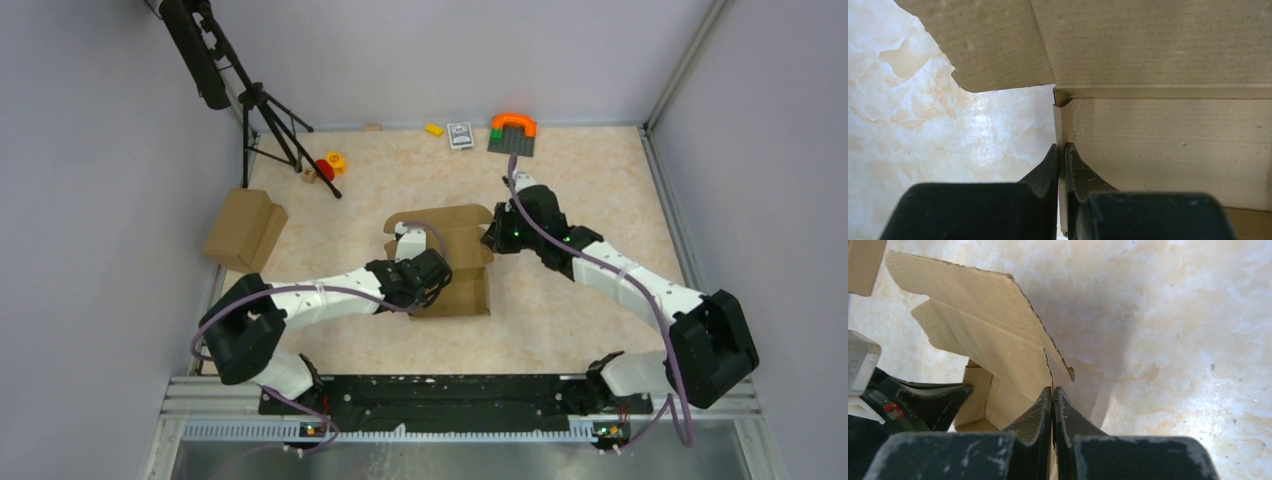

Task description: Fold the paper box

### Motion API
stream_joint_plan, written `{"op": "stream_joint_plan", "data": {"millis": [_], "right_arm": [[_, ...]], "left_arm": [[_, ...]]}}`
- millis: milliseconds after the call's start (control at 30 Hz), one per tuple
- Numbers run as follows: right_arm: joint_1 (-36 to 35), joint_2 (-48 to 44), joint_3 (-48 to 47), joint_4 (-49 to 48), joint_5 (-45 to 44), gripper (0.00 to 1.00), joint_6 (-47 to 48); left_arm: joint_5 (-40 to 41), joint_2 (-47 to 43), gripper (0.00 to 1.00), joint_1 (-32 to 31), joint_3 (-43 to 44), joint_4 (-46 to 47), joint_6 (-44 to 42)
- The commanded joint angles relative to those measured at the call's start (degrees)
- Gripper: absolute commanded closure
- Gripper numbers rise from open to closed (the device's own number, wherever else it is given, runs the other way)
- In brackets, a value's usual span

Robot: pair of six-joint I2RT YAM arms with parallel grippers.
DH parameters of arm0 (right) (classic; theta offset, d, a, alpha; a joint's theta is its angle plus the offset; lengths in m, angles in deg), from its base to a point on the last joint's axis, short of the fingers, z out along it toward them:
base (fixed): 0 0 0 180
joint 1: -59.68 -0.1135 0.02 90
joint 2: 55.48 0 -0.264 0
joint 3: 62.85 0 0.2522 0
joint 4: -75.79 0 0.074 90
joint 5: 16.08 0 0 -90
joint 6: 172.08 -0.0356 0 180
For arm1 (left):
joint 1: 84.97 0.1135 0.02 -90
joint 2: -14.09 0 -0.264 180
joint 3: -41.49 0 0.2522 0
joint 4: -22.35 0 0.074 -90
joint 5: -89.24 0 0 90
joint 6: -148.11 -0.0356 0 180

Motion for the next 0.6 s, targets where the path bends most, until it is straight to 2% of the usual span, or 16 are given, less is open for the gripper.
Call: {"op": "stream_joint_plan", "data": {"millis": [0,167,367,567], "right_arm": [[-1.84,-3.71,2.78,-6.95,-10.48,1.00,-0.57],[-2.86,-4.40,6.85,-11.63,-18.77,1.00,-1.72],[-4.95,-4.20,9.22,-16.07,-28.95,1.00,-5.15],[-6.17,-1.15,6.96,-16.83,-38.74,1.00,-7.92]], "left_arm": [[0.73,0.82,0.96,-0.19,0.92,2.46,0.94],[0.93,0.74,1.00,-0.40,1.43,2.95,0.94],[1.71,0.70,1.00,-0.85,1.85,4.03,0.63],[3.65,3.12,1.00,-0.80,4.85,4.26,-1.11]]}}
